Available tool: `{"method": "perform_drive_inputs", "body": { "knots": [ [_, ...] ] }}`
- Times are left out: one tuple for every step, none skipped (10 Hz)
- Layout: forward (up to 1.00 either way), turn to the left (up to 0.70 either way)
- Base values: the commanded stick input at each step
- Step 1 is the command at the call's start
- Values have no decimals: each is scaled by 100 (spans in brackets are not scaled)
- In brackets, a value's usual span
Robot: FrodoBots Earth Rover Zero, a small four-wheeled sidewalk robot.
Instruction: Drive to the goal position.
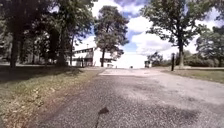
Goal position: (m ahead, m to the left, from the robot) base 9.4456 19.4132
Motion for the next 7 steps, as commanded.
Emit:
{"method": "perform_drive_inputs", "body": {
  "knots": [
    [70, 0],
    [70, 0],
    [70, -12],
    [70, -28],
    [70, -4],
    [70, 0],
    [70, 0]
  ]
}}
